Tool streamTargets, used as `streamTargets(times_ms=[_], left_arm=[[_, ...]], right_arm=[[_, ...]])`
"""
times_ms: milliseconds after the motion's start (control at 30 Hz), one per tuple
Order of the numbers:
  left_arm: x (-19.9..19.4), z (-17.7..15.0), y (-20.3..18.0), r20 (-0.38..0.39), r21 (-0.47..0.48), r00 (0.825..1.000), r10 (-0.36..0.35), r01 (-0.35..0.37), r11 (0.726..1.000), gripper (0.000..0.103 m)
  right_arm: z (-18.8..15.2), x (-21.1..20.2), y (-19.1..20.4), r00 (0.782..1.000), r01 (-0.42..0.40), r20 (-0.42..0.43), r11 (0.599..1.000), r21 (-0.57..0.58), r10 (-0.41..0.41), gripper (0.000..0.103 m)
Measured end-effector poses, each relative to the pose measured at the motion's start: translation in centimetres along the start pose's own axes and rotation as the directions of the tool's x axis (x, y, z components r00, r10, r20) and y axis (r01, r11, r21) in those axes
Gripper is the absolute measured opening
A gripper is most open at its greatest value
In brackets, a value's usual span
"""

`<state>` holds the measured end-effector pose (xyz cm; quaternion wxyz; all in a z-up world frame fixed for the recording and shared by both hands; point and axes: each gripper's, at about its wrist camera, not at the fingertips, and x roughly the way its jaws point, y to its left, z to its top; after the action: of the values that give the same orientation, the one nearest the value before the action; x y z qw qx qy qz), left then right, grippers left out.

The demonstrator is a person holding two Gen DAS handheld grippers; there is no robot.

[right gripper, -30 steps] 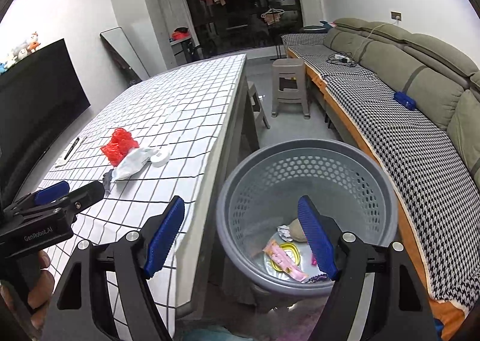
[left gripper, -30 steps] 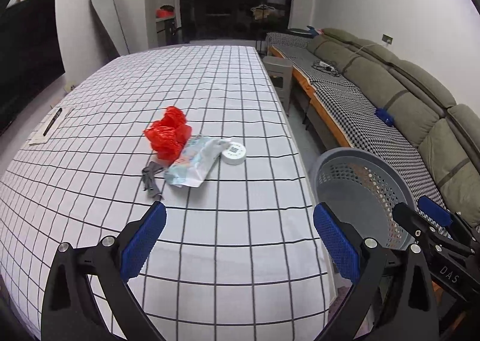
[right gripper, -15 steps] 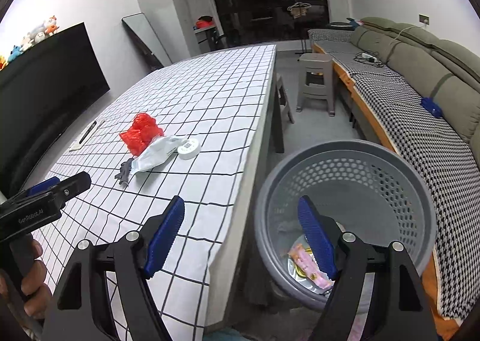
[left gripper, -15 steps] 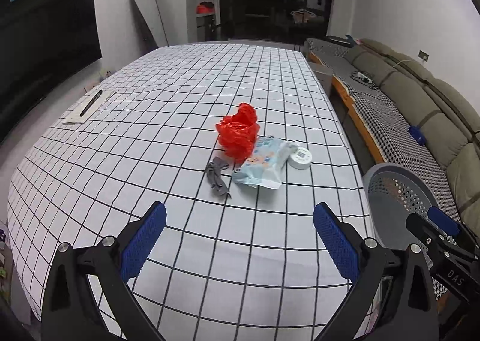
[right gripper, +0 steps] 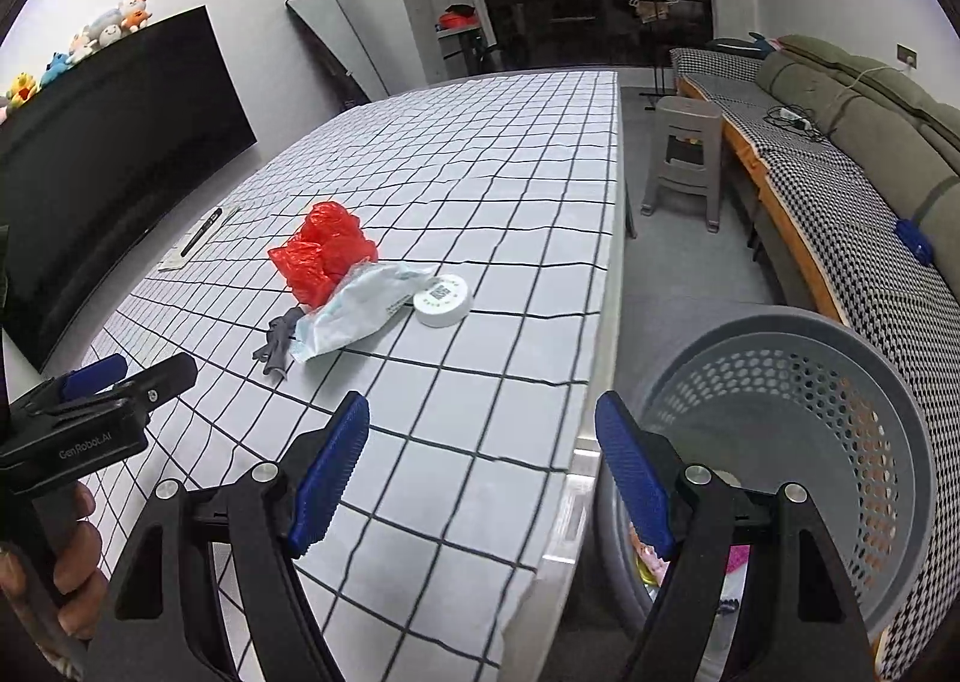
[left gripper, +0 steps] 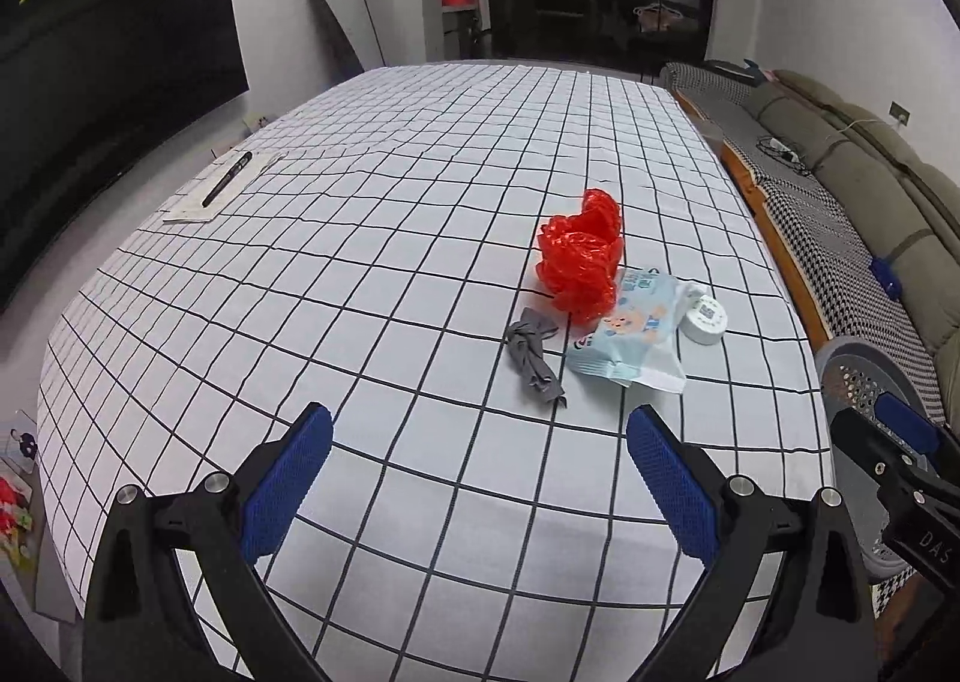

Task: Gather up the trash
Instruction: 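Approach and grasp the blue-white wet-wipes packet with the right gripper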

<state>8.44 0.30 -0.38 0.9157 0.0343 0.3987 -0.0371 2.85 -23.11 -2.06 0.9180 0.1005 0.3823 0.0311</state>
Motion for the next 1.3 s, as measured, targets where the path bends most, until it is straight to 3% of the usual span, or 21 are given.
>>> streamTargets(times_ms=[533,733,1300], left_arm=[[3.1,1.0,3.3,-0.007,-0.004,0.999,0.049,-0.049,0.999,0.097],[3.9,0.9,3.7,0.005,-0.001,0.998,0.055,-0.055,0.998,0.097],[5.4,0.8,3.9,0.000,-0.024,1.000,0.015,-0.015,1.000,0.097]], right_arm=[[2.8,6.6,5.8,0.995,-0.054,-0.092,0.996,-0.074,0.047,0.074],[3.2,8.7,7.4,0.992,-0.041,-0.124,0.994,-0.099,0.029,0.074],[3.5,9.2,3.9,0.984,0.110,-0.138,0.993,-0.037,-0.114,0.074]])
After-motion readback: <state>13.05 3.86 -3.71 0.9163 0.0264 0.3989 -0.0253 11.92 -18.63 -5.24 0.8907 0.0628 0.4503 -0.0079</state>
